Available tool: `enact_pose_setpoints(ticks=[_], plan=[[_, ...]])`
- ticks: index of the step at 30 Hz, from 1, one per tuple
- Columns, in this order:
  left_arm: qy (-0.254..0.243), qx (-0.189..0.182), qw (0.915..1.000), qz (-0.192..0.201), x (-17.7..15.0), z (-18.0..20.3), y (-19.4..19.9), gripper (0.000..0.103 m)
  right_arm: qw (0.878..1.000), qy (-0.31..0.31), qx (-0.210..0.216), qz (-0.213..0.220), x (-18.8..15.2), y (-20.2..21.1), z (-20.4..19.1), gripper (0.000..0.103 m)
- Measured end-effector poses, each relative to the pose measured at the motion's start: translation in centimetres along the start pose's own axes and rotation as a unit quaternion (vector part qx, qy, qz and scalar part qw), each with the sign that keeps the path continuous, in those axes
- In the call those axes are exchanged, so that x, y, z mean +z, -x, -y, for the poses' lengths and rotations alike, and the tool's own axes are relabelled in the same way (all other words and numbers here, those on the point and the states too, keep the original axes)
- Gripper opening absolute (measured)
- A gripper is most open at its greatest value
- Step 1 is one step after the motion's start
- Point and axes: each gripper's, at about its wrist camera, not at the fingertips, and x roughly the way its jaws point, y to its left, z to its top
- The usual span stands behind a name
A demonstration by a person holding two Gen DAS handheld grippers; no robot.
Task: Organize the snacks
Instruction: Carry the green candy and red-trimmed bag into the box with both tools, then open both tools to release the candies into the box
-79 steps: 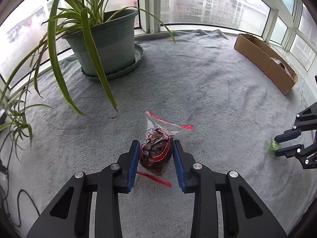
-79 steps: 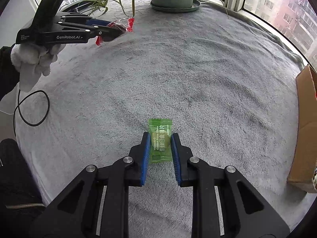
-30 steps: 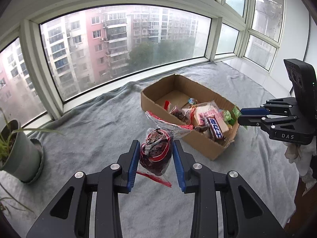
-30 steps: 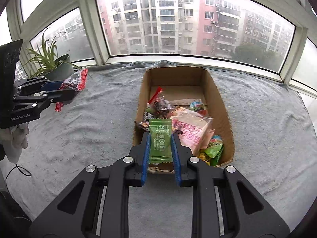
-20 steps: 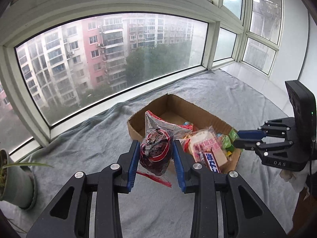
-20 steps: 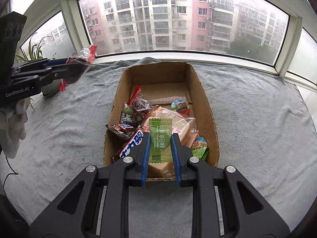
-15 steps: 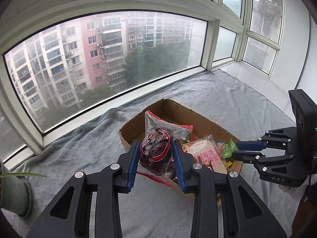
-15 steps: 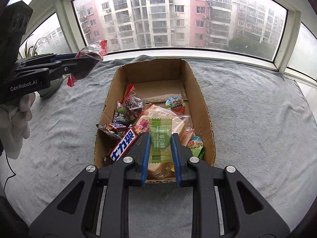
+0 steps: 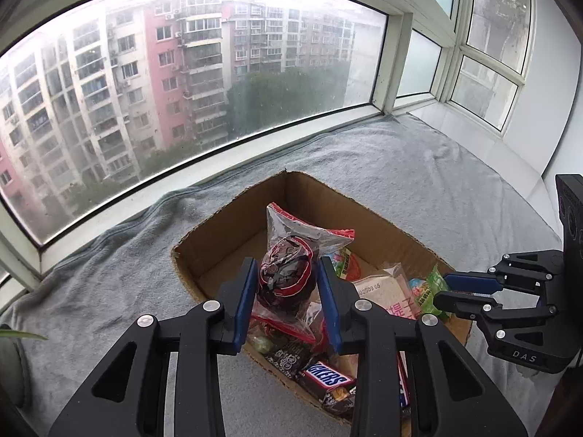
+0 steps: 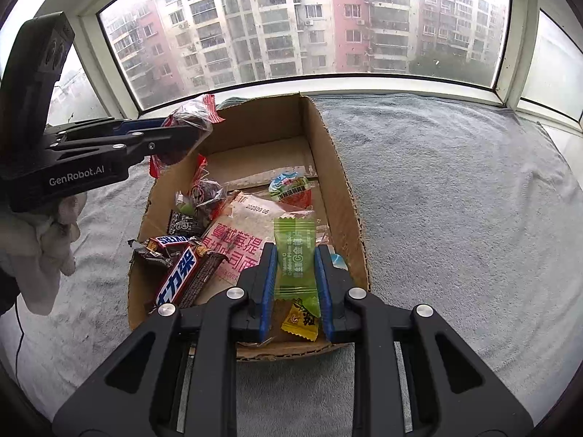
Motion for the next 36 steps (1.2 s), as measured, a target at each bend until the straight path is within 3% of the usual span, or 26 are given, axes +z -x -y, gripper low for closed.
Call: enact_pose_setpoints(ticks=[12, 14, 15, 16, 18, 23, 26, 30, 33, 36], plan=[[0.022, -0.002, 0.9996, -0.014, -0.1, -1.3, -1.2, 0.033, 1.0, 0.008, -0.011, -0.003, 1.5, -1.6, -0.8, 0.023], [0.02, 0.0, 0.9997, -0.015, -0.1, -1.4, -1.2, 0.038, 1.0, 0.01, -0.01, -0.003, 1.6, -1.7, -0.9, 0.028], [0.018, 0.001, 0.9998, -0.012, -0.1, -1.4, -1.1, 0.048, 1.0, 0.011, -0.013, -0.002, 1.7, -1.7, -0.9, 0.039], [0.017, 0.002, 0.9998, -0.008, -0.1, -1.4, -0.9, 0.052, 1.0, 0.013, -0.015, 0.001, 1.7, -1.6, -1.0, 0.052], [0.017, 0.003, 0.9999, -0.003, 0.0, -1.4, -0.7, 0.053, 1.0, 0.016, -0.016, 0.006, 1.7, -1.3, -1.1, 0.06], [0.015, 0.002, 0.9999, -0.004, 0.1, -0.9, -0.8, 0.053, 1.0, 0.021, -0.018, 0.006, 1.5, -1.0, -1.4, 0.061], [0.014, 0.001, 0.9999, -0.006, 0.0, -0.7, -0.8, 0.053, 0.999, 0.022, -0.025, 0.007, 1.4, -0.7, -1.5, 0.071], [0.004, 0.003, 1.0, -0.003, 0.1, -0.1, -0.3, 0.058, 0.999, 0.018, -0.029, 0.012, 1.3, 0.0, -1.5, 0.075], [0.002, 0.001, 1.0, 0.0, 0.0, 0.1, 0.3, 0.059, 0.999, 0.015, -0.038, 0.019, 1.2, 0.7, -1.6, 0.087], [0.002, 0.001, 1.0, 0.002, 0.0, 0.2, 0.9, 0.06, 0.999, 0.012, -0.043, 0.02, 1.1, 1.2, -1.8, 0.088]])
